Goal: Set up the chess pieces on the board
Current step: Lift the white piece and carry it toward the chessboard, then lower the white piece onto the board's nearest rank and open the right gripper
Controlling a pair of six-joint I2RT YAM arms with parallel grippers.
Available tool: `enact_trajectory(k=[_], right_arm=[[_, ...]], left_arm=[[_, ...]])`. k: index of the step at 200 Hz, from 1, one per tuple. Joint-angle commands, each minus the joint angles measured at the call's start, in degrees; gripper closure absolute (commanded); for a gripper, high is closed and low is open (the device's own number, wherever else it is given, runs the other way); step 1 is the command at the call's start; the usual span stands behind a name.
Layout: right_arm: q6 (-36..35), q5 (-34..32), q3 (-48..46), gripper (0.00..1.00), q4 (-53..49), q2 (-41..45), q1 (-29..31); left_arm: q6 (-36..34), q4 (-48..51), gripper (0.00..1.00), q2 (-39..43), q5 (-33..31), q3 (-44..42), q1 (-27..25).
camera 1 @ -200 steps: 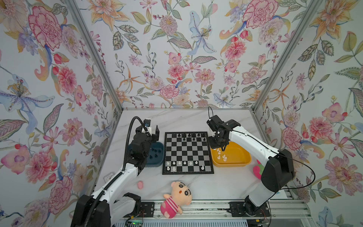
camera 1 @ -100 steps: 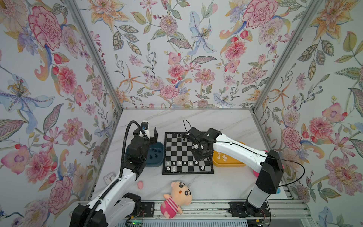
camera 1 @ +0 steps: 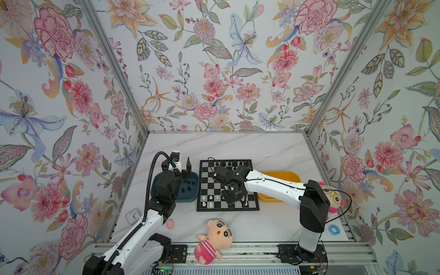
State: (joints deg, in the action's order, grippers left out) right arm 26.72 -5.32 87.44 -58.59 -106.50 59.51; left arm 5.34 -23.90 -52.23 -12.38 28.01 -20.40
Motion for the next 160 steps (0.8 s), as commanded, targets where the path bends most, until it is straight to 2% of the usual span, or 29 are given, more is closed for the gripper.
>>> enact_trajectory(k=[1, 160], right_arm=[[1.13, 0.83, -1.36, 1.0, 1.46, -1.23, 0.37], [2.45, 0.49, -4.35, 1.0, 5.5, -4.48, 0.19]], left_arm=[[0.11, 0.08, 0.19, 0.82, -1.15, -0.51, -0.74], [-0.25, -0.27, 0.19, -0.54, -1.92, -0.86, -0.77]])
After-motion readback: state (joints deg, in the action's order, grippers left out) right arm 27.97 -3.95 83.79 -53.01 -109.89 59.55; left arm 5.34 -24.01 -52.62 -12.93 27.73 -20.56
